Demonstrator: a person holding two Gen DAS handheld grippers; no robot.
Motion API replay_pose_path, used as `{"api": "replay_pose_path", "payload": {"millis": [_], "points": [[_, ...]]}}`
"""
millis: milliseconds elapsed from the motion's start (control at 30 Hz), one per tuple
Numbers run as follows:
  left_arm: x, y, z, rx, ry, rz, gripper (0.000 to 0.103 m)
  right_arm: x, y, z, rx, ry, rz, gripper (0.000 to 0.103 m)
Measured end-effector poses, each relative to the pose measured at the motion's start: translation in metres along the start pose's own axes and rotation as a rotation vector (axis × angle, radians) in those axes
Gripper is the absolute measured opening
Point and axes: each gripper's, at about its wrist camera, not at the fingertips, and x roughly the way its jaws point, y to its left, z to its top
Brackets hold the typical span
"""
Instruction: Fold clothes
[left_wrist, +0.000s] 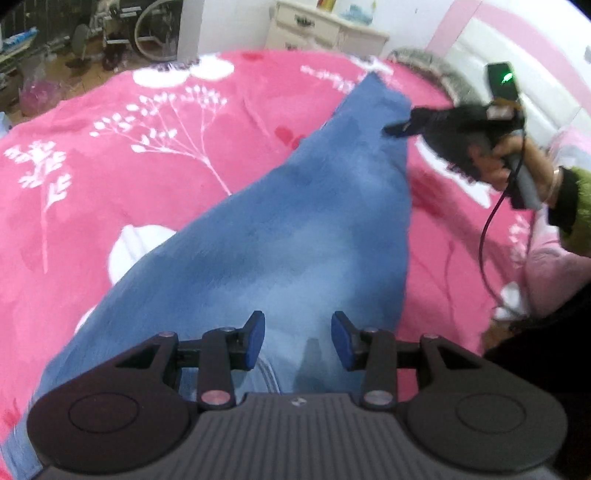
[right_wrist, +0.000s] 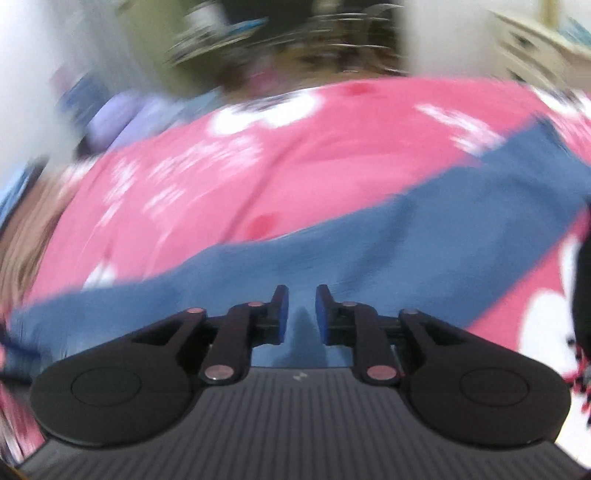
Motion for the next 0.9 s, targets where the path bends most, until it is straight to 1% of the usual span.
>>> {"api": "replay_pose_path", "payload": {"millis": [33,100,167,200,233,333,367,467,500,567,633,667,733,767,833,867,900], "points": [[0.006,0.000,0.006,0.007,0.009,0.000,0.041,-0.002,-0.016,0.003,0.075,-0.023,-0.019,0.024],[0.017,-0.002,0.021,0.020,0.001,-0.002,0.041,-0.012,-0.060,0.006,0.265,-0.082,-0.053,0.034],[0.031,-0.007,0.038,0.025,-0.038,-0.011,0.041,-0.018,-0.102,0.009,0.442,-0.137,-0.082,0.038],[0.038,-0.010,0.046,0.012,-0.066,-0.016,0.041,-0.022,-0.120,0.013,0.516,-0.170,-0.098,0.039],[0.046,-0.013,0.053,-0.011,-0.095,-0.025,0.041,-0.023,-0.132,0.017,0.558,-0.193,-0.111,0.040],[0.067,-0.020,0.069,-0.093,-0.178,-0.034,0.041,-0.024,-0.164,0.032,0.634,-0.245,-0.123,0.040],[0.076,-0.023,0.071,-0.117,-0.196,-0.026,0.041,-0.021,-0.164,0.037,0.630,-0.243,-0.099,0.040],[0.097,-0.030,0.067,-0.200,-0.216,-0.005,0.041,-0.008,-0.150,0.053,0.532,-0.170,-0.008,0.040],[0.102,-0.031,0.063,-0.222,-0.222,0.005,0.041,0.000,-0.140,0.060,0.469,-0.132,0.022,0.040],[0.106,-0.033,0.056,-0.244,-0.242,0.026,0.041,0.015,-0.108,0.072,0.285,-0.055,0.063,0.040],[0.105,-0.034,0.049,-0.251,-0.267,0.036,0.041,0.029,-0.070,0.078,0.060,0.000,0.084,0.040],[0.104,-0.034,0.045,-0.253,-0.278,0.040,0.042,0.036,-0.051,0.081,-0.054,0.025,0.095,0.039],[0.104,-0.034,0.039,-0.250,-0.291,0.045,0.042,0.043,-0.016,0.082,-0.309,0.044,0.120,0.039],[0.105,-0.034,0.036,-0.247,-0.295,0.044,0.042,0.047,-0.004,0.082,-0.428,0.050,0.111,0.039],[0.104,-0.032,0.034,-0.240,-0.302,0.038,0.042,0.052,0.009,0.081,-0.650,0.068,0.061,0.040],[0.104,-0.032,0.032,-0.236,-0.305,0.035,0.042,0.054,0.008,0.084,-0.704,0.073,0.030,0.040],[0.104,-0.031,0.031,-0.236,-0.309,0.033,0.042,0.056,0.002,0.091,-0.691,0.088,-0.009,0.040]]}}
